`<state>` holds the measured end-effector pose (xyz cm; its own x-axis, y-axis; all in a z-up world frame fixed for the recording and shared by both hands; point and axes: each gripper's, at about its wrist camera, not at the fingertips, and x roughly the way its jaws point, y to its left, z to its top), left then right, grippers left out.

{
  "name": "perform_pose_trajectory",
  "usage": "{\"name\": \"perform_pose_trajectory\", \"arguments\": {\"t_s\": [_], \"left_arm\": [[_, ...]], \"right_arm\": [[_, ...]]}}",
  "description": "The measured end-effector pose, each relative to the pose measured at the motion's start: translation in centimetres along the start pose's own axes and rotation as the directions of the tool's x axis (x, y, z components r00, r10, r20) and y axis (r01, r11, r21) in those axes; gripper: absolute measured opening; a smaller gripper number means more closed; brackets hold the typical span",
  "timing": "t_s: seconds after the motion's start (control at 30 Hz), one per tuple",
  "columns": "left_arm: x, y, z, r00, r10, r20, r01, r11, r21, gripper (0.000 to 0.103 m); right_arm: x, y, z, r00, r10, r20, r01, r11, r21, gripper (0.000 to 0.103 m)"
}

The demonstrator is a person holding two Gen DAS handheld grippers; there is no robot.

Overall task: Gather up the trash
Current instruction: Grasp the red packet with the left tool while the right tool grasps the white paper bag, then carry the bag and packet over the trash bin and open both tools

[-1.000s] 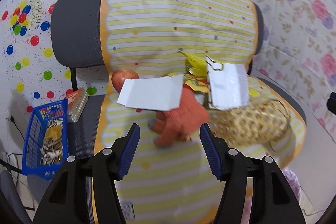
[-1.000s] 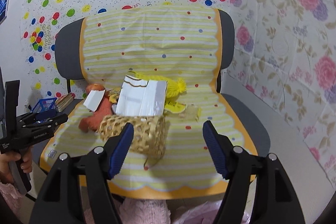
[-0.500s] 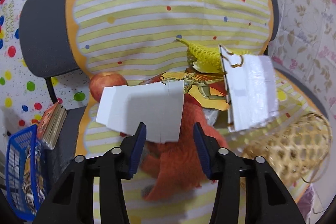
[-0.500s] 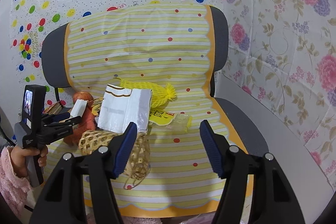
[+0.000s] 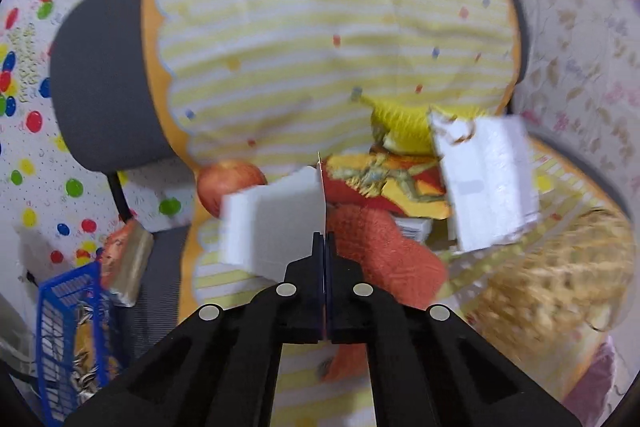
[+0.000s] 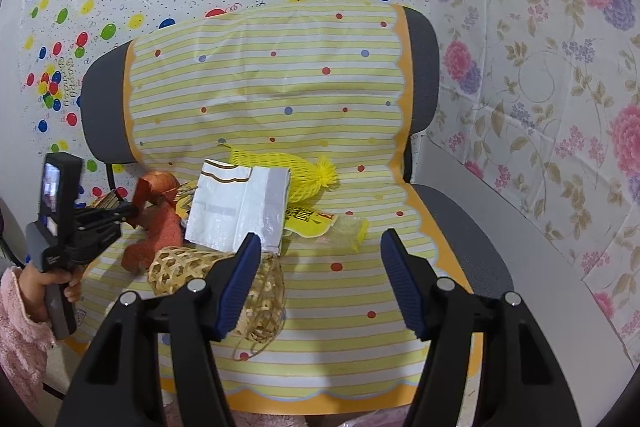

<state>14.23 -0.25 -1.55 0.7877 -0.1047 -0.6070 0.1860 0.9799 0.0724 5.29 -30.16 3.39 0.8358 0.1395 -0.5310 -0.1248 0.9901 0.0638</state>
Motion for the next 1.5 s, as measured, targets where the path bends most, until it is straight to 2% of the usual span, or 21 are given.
{"name": "perform_pose_trajectory", "arguments": {"t_s": [0.17, 0.3, 0.43, 0.63, 0.7, 0.77, 0.83, 1.07, 1.1, 1.13, 1.2, 1.23, 1.27, 1.37, 1.4, 1.5], "left_arm": [[-5.2, 1.3, -0.1, 0.990, -0.076, 0.122, 0.078, 0.997, -0.009, 0.000], [-7.6, 1.2, 0.5, 0.978, -0.081, 0.193, 0.082, 0.997, 0.000, 0.000], [-8.3, 1.0, 1.2, 0.971, -0.061, 0.230, 0.060, 0.998, 0.009, 0.000], [-6.2, 0.8, 1.3, 0.977, -0.024, 0.210, 0.021, 1.000, 0.016, 0.000], [-5.4, 0.9, 1.1, 0.979, -0.016, 0.201, 0.012, 1.000, 0.019, 0.000], [-4.7, 0.9, 1.0, 0.981, -0.017, 0.191, 0.014, 1.000, 0.019, 0.000], [-4.1, 0.9, 0.9, 0.983, -0.020, 0.183, 0.017, 1.000, 0.016, 0.000], [-2.8, 0.8, 0.5, 0.987, -0.021, 0.161, 0.018, 1.000, 0.023, 0.000], [-2.6, 0.8, 0.5, 0.987, -0.018, 0.158, 0.014, 1.000, 0.024, 0.000], [-2.5, 0.8, 0.4, 0.988, -0.017, 0.156, 0.014, 1.000, 0.024, 0.000], [-2.3, 1.0, 0.4, 0.989, -0.015, 0.149, 0.012, 1.000, 0.018, 0.000], [-2.2, 1.1, 0.5, 0.989, -0.012, 0.148, 0.010, 1.000, 0.016, 0.000], [-2.2, 1.2, 0.5, 0.989, -0.007, 0.148, 0.004, 1.000, 0.015, 0.000], [-2.6, 1.6, 0.8, 0.988, 0.008, 0.155, -0.009, 1.000, 0.001, 0.000], [-3.0, 1.6, 1.0, 0.987, 0.018, 0.162, -0.018, 1.000, -0.001, 0.000], [-4.8, 1.5, 1.6, 0.980, 0.024, 0.197, -0.023, 1.000, -0.005, 0.000]], "right_arm": [[2.0, 1.2, 1.1, 0.998, 0.061, -0.024, -0.061, 0.998, -0.019, 0.067], [4.3, 1.8, 2.1, 0.995, 0.087, -0.041, -0.088, 0.995, -0.036, 0.067], [7.6, 1.9, 3.2, 0.988, 0.129, -0.085, -0.133, 0.990, -0.050, 0.054], [13.4, 1.7, 4.4, 0.964, 0.195, -0.179, -0.206, 0.978, -0.040, 0.052], [15.5, 1.7, 4.8, 0.953, 0.220, -0.208, -0.229, 0.973, -0.021, 0.056], [16.9, 1.6, 5.1, 0.946, 0.233, -0.227, -0.241, 0.970, -0.007, 0.067], [18.7, 1.5, 5.3, 0.936, 0.251, -0.247, -0.255, 0.967, 0.016, 0.067], [23.3, 1.2, 5.3, 0.882, 0.341, -0.325, -0.327, 0.940, 0.100, 0.067], [23.4, 1.2, 5.3, 0.876, 0.351, -0.331, -0.335, 0.936, 0.104, 0.066], [23.5, 1.3, 5.5, 0.868, 0.364, -0.338, -0.351, 0.931, 0.100, 0.055], [23.1, 1.4, 6.0, 0.863, 0.380, -0.334, -0.371, 0.924, 0.092, 0.040], [22.8, 1.5, 6.4, 0.858, 0.398, -0.326, -0.390, 0.916, 0.091, 0.021], [22.3, 1.5, 6.8, 0.856, 0.411, -0.313, -0.404, 0.910, 0.092, 0.006], [19.5, 1.1, 8.8, 0.892, 0.395, -0.220, -0.391, 0.918, 0.062, 0.004], [17.8, 0.9, 9.7, 0.911, 0.376, -0.170, -0.372, 0.926, 0.055, 0.004], [14.0, 0.0, 11.5, 0.941, 0.331, -0.067, -0.328, 0.943, 0.052, 0.004]]}}
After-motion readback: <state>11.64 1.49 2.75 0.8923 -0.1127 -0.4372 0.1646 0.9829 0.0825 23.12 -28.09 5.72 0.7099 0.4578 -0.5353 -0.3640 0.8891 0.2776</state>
